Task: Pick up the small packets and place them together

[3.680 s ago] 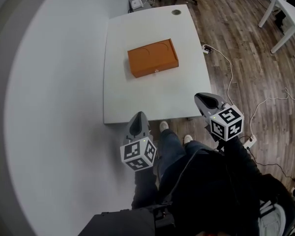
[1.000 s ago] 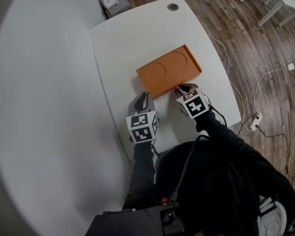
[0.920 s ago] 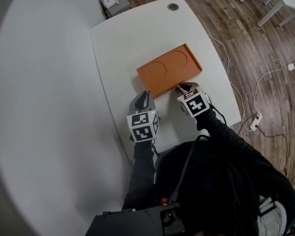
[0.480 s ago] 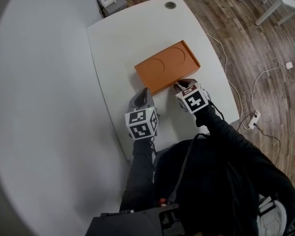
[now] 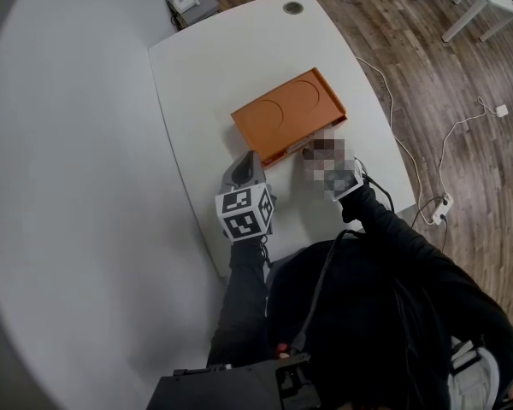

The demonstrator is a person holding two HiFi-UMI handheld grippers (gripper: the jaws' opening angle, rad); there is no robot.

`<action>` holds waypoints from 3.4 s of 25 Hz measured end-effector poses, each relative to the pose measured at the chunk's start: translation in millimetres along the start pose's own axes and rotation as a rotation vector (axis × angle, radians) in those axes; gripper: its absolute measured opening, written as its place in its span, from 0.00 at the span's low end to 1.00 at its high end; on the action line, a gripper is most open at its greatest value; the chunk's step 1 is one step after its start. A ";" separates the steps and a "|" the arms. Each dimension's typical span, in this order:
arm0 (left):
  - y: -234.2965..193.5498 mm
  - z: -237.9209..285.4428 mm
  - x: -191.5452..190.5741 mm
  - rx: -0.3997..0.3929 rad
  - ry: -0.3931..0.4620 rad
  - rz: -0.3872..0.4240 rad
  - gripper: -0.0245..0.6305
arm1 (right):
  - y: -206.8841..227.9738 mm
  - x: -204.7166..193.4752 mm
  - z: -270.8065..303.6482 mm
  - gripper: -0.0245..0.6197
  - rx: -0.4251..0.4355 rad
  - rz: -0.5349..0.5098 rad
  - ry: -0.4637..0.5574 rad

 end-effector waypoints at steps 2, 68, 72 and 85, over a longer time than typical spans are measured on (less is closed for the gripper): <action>0.1 1.0 -0.3 0.000 0.000 0.002 0.04 | 0.3 -2.2 -0.4 0.14 0.000 0.000 0.000; 0.7 4.9 0.5 0.005 -0.007 0.012 0.04 | -22.1 -90.6 -48.5 0.18 0.153 0.081 -0.045; 0.5 4.1 -0.1 0.000 -0.006 0.003 0.04 | -11.8 -89.0 -71.0 0.23 0.183 0.090 -0.036; 0.6 2.9 0.4 -0.020 0.003 -0.019 0.04 | 16.0 4.5 -73.2 0.29 0.136 -0.167 0.001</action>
Point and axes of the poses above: the fingertips, and each gripper's own axes: z forward along the fingers, y to its right, x out of its top, the point moved 1 cm from there along -z, backward along the fingers, and after that the axes turned 2 degrees about -y, right-handed, at the moved point
